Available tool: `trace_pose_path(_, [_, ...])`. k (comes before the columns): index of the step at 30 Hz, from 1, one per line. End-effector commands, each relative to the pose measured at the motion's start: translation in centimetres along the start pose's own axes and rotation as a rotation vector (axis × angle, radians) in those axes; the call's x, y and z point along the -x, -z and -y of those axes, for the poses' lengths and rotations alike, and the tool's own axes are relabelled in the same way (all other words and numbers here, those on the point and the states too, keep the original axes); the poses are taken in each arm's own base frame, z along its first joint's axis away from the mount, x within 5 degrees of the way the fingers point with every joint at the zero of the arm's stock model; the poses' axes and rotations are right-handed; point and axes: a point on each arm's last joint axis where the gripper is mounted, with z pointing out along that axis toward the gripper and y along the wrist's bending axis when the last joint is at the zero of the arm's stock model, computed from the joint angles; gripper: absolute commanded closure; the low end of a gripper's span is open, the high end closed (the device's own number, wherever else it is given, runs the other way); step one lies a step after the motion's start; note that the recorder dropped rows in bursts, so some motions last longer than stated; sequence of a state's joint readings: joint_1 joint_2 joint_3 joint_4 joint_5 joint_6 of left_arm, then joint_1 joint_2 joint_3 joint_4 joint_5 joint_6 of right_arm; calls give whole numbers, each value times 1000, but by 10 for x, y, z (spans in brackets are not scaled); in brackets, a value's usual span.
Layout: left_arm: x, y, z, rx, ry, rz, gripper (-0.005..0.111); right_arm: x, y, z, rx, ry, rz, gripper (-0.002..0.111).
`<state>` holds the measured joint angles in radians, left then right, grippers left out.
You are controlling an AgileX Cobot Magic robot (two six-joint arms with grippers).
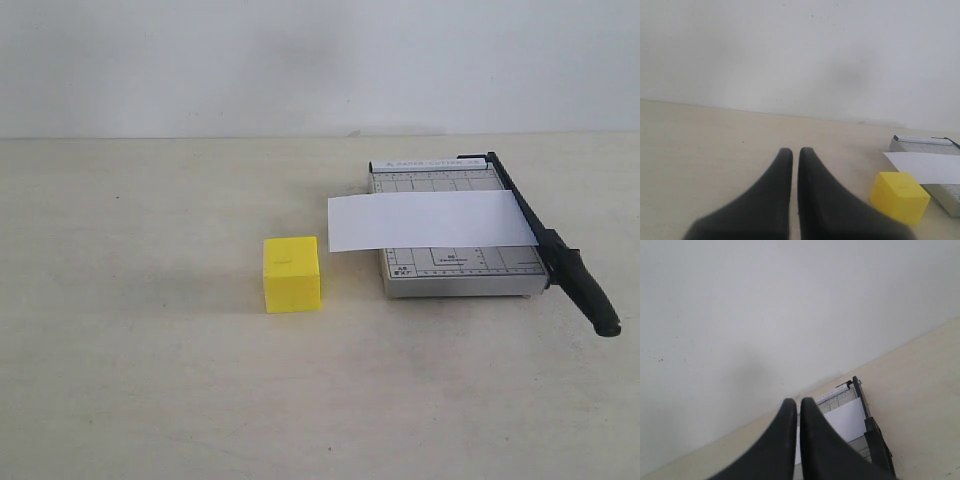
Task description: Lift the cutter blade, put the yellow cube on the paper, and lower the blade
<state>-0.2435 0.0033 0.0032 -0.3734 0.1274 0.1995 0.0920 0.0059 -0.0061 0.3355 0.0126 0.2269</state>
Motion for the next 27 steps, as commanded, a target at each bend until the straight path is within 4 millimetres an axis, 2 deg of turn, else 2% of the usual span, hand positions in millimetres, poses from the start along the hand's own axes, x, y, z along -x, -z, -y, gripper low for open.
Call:
trace_pose_path(1, [2,0,0,3,11,14,102,9,-1,-11,-8,112,-105,87])
trace_pose_path(4, [2,0,0,3,11,14,102,17,-13,-16,-50,179,-212,72])
trace_pose_path(7, [2,0,0,3,11,14,102,25,-35,-21,-110,237,-357,68])
trace_pose_path(11, [2,0,0,3,11,14,102,34,-77,-26,-212,326,-644,68])
trace_pose_path(14, [2,0,0,3,11,14,102,38,-117,-26,-272,401,-842,68])
trace_pose_path(15, [2,0,0,3,11,14,102,39,-136,-26,-275,427,-897,67])
trace_pose_path(16, [2,0,0,3,11,14,102,38,-148,-26,-273,446,-938,64])
trace_pose_path(20, [2,0,0,3,11,14,102,31,-199,-22,-293,460,-1096,41])
trace_pose_path(21, [2,0,0,3,11,14,102,27,-209,-20,-296,465,-1136,39])
trace_pose_path(24, [2,0,0,3,11,14,102,14,-230,-12,-300,479,-1221,40])
trace_pose_path(27, [2,0,0,3,11,14,102,2,-239,-4,-314,469,-1289,40])
